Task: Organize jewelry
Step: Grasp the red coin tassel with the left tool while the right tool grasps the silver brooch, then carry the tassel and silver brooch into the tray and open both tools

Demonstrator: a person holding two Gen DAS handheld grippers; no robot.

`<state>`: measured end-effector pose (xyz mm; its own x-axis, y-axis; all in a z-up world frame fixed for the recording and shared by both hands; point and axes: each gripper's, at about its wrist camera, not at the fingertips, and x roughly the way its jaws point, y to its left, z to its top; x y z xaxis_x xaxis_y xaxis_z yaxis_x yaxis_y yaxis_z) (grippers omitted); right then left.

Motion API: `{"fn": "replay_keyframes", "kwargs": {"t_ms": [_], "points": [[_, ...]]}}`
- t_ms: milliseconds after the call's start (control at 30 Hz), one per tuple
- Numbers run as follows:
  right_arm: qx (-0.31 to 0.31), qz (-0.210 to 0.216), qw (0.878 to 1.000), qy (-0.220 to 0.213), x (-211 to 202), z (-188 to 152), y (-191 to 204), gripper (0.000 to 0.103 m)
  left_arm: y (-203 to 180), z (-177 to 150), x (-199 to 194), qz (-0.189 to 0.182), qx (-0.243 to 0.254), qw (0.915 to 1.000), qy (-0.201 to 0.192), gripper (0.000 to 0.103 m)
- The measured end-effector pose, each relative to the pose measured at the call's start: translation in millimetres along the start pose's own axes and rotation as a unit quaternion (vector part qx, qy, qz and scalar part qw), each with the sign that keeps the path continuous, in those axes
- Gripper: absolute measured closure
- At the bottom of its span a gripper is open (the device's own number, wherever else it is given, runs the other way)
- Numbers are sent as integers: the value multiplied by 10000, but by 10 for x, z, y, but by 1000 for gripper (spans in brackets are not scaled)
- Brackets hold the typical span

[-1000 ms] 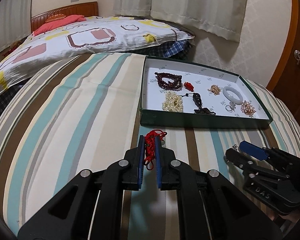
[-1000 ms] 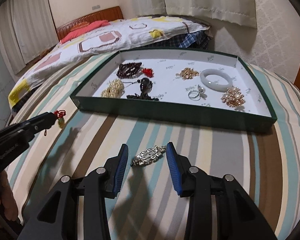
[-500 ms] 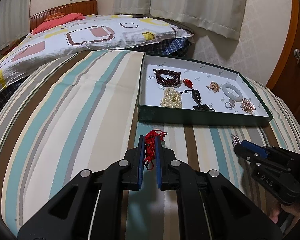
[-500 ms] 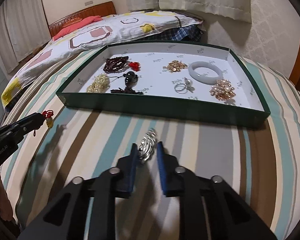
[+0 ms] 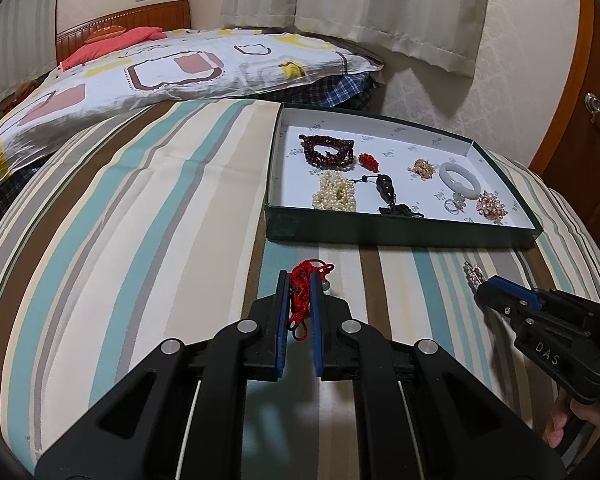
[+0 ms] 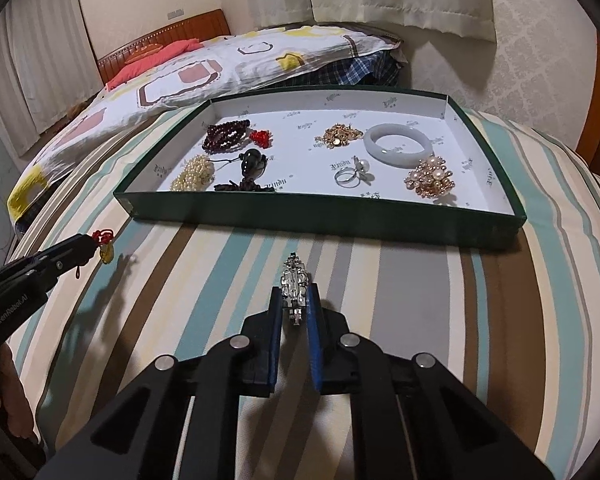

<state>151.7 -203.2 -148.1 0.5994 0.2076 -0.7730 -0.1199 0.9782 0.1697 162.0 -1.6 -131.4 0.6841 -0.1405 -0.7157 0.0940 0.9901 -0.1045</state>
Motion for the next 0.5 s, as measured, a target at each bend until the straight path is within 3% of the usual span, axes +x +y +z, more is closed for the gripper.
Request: {"fn": "replay_keyframes", "kwargs": {"t_ms": [500], "points": [[44,8,9994,-356,-254,106,-23,90,-129,54,-124,-106,105,9998,-157,93]]}}
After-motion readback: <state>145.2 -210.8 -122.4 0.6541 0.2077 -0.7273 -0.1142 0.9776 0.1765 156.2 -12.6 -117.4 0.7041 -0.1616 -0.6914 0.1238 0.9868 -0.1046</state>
